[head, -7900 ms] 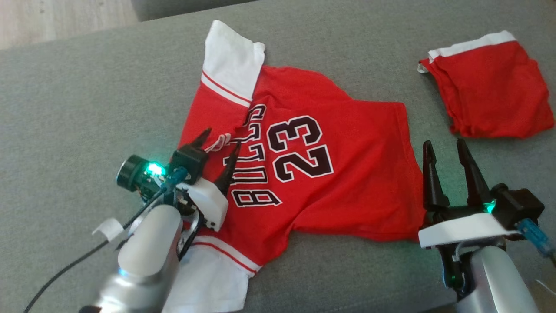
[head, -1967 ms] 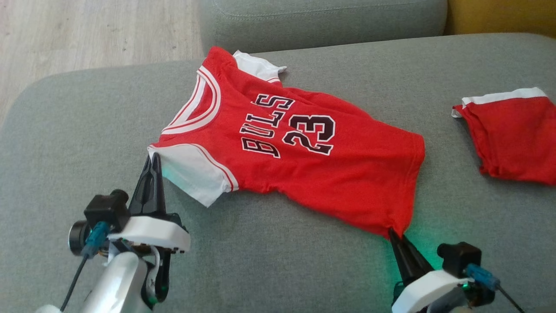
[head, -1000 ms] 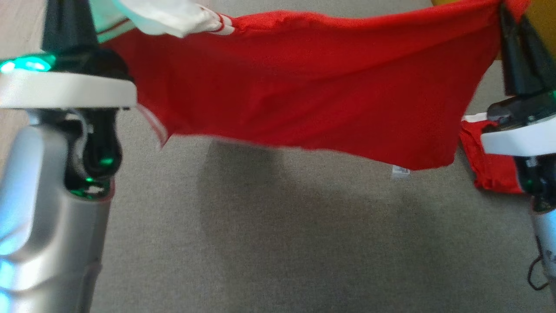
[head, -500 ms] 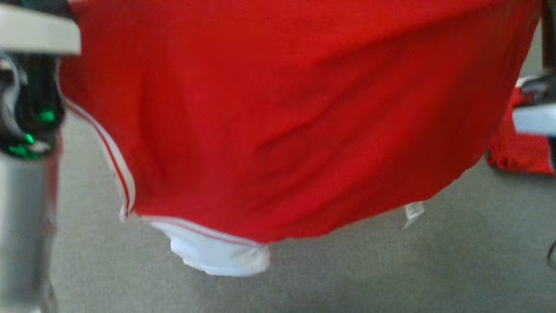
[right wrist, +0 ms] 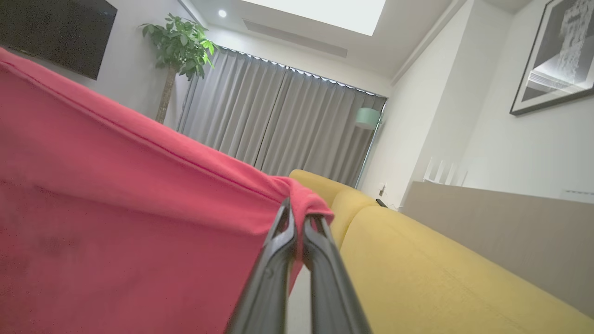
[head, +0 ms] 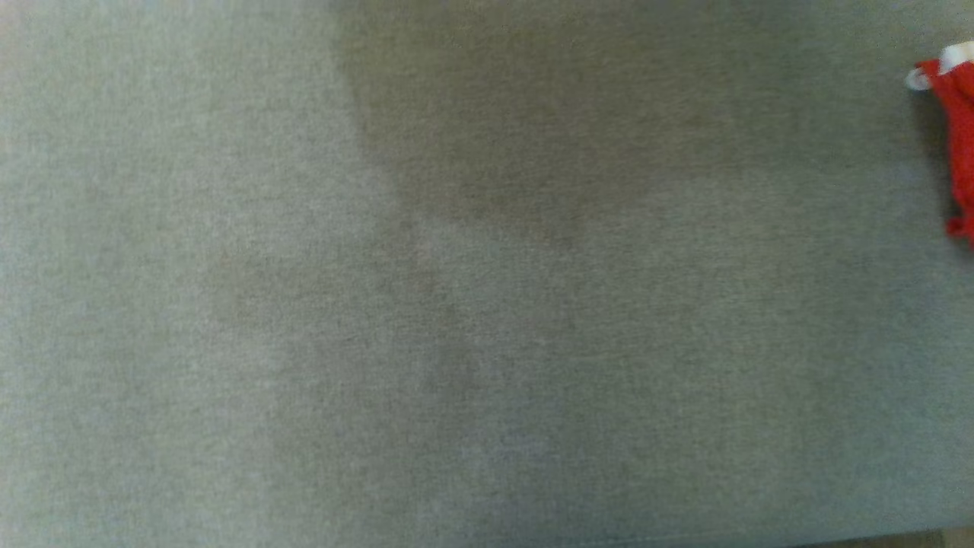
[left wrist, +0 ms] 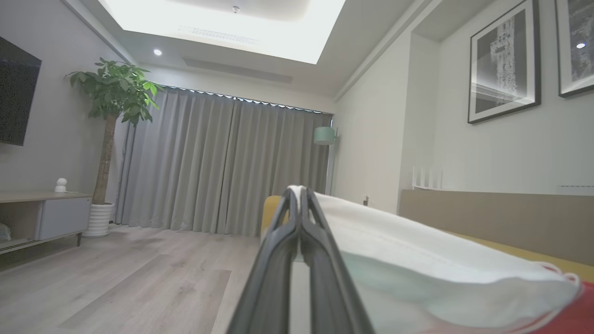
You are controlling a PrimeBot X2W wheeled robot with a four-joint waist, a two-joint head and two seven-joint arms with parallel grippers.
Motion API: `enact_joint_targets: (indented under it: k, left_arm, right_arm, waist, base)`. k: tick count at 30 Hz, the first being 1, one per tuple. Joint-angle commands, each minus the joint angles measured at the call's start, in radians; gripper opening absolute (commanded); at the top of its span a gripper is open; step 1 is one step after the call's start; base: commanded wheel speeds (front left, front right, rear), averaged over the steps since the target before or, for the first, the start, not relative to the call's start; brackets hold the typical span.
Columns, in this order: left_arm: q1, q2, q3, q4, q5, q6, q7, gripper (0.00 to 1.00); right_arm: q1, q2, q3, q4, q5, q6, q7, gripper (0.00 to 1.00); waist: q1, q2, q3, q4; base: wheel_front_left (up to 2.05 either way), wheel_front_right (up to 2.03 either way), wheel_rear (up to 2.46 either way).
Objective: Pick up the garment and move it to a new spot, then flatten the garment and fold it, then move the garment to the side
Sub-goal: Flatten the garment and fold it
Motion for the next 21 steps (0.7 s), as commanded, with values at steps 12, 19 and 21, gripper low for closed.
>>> enact_joint_targets:
  k: [12,19,21]
  left_arm:
    - [0.051,-0.042,-0.105,0.3,0.036,-0.127,-0.197,0.0]
    - [0.306,-0.045,-0.199,0.348,0.038,-0.142,-0.225,0.0]
    - [0.389,-0.034,-0.246,0.346,0.042,-0.144,-0.218,0.0]
  right_arm:
    - [0.068,0.078,0.124,0.367,0.01,0.007,-0.124,0.0]
    - [0.244,0.03,0.306,0.467,0.137,0.007,-0.059,0.0]
    - [0.292,0.008,0.366,0.471,0.194,0.007,-0.016,0.0]
  waist:
    - [-0.0006,0.0001,0.021,0.071]
    - [-0.0006,0.0001,-0.048,0.104]
    - [-0.0006,0.0001,-0.078,0.112]
  base:
    - [0.0,0.0,0.0]
    - [0.0,0.0,0.0]
    - [0.0,0.0,0.0]
